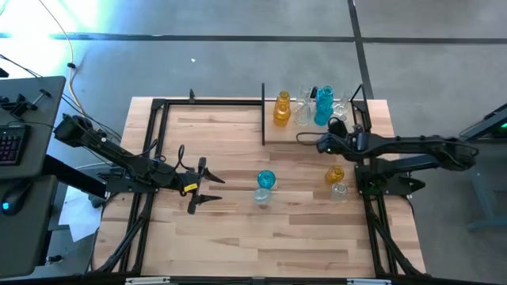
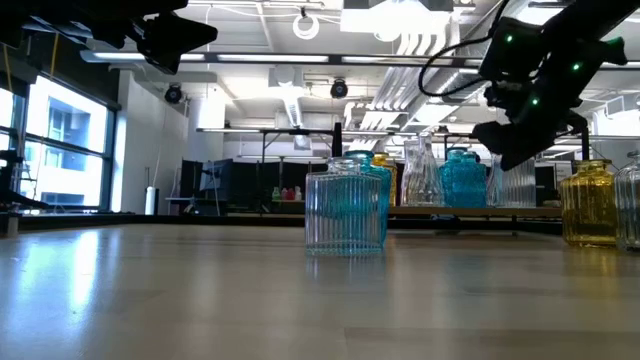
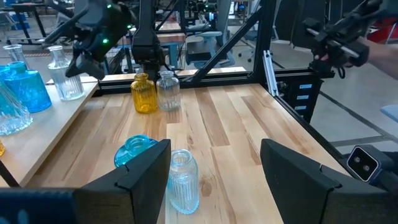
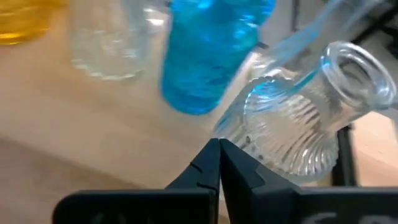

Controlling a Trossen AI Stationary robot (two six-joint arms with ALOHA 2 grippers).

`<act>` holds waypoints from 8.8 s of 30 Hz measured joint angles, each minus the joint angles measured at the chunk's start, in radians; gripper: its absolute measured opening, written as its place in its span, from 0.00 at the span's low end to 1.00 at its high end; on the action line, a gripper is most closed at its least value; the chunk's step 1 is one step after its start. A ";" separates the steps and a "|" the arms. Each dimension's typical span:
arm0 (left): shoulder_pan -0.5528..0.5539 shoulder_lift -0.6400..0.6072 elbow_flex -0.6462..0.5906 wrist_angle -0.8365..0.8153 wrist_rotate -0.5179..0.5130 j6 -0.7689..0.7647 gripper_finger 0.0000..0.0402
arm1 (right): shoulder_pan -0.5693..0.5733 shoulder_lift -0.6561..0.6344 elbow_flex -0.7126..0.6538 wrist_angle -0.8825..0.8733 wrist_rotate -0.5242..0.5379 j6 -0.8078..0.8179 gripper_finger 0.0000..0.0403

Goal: Sort vases onto shelf
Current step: Put the left transparent vase on the shelf aligned with the other transparent vase, then put the right transparent vase on the shelf aligned with the other transparent vase

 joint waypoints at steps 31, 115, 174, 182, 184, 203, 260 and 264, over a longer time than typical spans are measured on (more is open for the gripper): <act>0.003 0.000 0.000 -0.005 -0.014 -0.002 0.59 | -0.093 0.099 0.092 -0.294 -0.136 0.038 0.01; 0.322 0.000 -0.007 0.011 0.172 0.045 0.00 | -0.230 0.129 0.144 -0.197 -0.030 -0.122 0.01; 0.320 0.000 -0.008 -0.005 0.192 -0.006 0.00 | 0.819 0.276 0.425 -0.715 -0.634 0.815 0.59; 0.320 0.000 -0.008 -0.005 0.218 -0.006 0.00 | 0.820 0.275 0.324 -0.608 -0.672 0.826 0.59; 0.320 0.000 -0.008 -0.005 0.218 -0.006 0.00 | 0.820 0.272 0.288 -0.546 -0.664 0.826 0.59; 0.320 0.000 -0.008 -0.005 0.217 -0.006 0.00 | 0.820 0.273 0.324 -0.549 -0.618 0.816 0.40; 0.320 0.000 -0.008 -0.011 0.227 -0.008 0.00 | 0.738 0.435 0.447 -0.403 -0.554 0.600 0.49; 0.320 0.000 -0.008 -0.010 0.227 -0.008 0.00 | 0.735 0.435 0.439 -0.391 -0.523 0.602 0.42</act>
